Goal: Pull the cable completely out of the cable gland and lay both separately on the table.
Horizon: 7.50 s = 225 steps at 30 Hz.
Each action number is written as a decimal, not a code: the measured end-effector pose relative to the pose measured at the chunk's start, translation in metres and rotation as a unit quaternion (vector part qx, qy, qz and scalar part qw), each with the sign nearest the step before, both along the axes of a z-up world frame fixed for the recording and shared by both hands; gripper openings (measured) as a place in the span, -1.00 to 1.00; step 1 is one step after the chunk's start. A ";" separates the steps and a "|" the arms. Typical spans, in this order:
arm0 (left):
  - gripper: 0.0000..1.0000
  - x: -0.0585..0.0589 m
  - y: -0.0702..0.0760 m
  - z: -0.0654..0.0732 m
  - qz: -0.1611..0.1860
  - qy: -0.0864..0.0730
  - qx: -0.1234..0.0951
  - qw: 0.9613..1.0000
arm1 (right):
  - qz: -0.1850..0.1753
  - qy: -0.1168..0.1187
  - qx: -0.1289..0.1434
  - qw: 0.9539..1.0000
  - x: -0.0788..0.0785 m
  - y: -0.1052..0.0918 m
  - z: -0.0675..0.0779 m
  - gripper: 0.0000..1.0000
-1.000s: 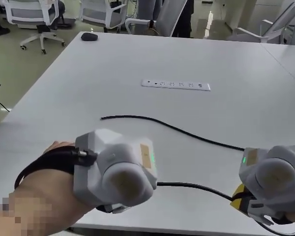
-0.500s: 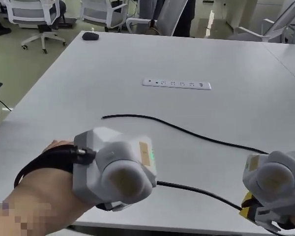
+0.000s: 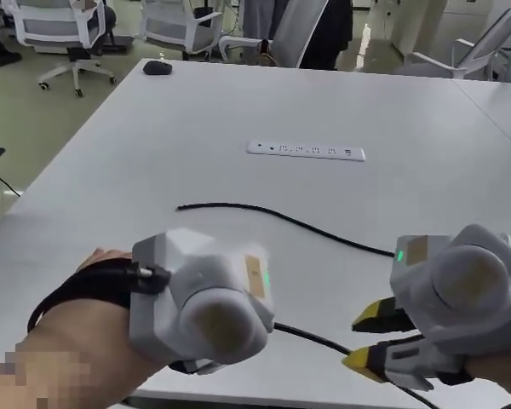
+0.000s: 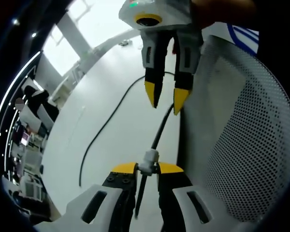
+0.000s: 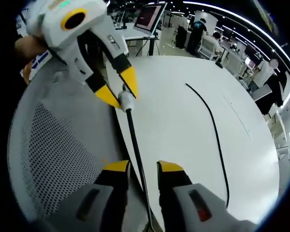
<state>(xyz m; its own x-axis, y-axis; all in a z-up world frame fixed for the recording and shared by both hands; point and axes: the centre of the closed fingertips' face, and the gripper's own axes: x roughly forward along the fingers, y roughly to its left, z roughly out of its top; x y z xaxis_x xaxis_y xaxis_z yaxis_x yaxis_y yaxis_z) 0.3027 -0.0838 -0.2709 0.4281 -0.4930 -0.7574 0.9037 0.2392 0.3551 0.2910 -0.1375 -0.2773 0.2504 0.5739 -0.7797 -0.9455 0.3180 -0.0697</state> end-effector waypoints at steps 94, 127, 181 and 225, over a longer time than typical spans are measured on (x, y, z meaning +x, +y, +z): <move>-0.66 0.007 0.007 0.012 0.015 -0.015 -0.022 1.000 | 0.046 -0.069 -0.024 0.996 0.011 0.019 -0.004 -0.92; -0.66 0.017 0.024 0.012 0.037 -0.017 -0.014 0.999 | 0.008 -0.051 -0.078 0.996 0.015 -0.036 -0.026 -0.93; -0.65 0.041 0.026 -0.025 0.068 0.044 -0.036 0.996 | -0.226 -0.070 0.025 0.971 0.315 -0.091 -0.036 -1.00; -0.64 0.100 -0.013 -0.141 0.016 0.167 -0.055 0.984 | -0.255 -0.042 0.074 0.963 0.105 -0.135 -0.001 -0.90</move>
